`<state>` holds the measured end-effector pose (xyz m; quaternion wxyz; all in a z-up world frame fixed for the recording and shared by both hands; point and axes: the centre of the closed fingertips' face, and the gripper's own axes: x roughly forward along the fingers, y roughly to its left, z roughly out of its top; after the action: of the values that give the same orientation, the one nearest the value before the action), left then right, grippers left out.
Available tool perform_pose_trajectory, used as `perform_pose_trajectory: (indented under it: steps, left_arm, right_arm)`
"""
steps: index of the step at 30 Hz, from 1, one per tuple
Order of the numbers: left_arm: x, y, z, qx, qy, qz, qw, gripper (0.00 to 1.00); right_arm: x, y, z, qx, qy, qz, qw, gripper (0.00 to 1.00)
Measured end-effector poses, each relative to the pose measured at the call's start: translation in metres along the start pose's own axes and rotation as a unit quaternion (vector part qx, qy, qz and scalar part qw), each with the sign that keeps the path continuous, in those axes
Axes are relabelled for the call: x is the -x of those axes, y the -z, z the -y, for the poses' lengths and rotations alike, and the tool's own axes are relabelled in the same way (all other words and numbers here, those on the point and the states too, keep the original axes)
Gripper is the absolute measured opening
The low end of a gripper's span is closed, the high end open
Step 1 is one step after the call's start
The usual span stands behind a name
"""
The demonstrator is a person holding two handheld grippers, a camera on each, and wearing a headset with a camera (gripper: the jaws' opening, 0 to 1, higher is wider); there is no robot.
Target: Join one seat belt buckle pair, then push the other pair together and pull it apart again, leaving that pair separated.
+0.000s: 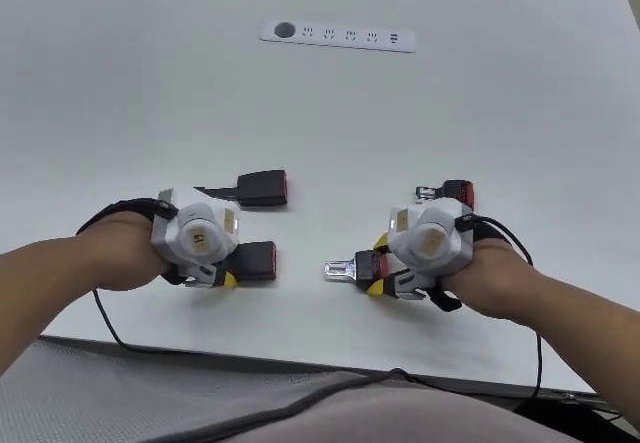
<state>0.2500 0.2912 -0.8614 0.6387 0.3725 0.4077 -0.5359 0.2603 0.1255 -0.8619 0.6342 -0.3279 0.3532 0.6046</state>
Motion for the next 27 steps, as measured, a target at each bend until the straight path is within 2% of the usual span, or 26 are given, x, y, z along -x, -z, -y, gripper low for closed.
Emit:
perform_pose_trajectory:
  steps: [12,27]
  left_arm:
    - [-0.001,0.000,-0.001,0.000,0.002,-0.001,1.0000,0.32]
    - [-0.001,0.000,-0.001,0.003,0.002,0.005,1.0000,0.32]
  right_arm:
    - [-0.016,-0.025,0.004,-0.001,0.003,0.020,0.9998,0.36]
    - [-0.034,-0.052,0.000,0.004,0.006,0.024,0.9997,0.36]
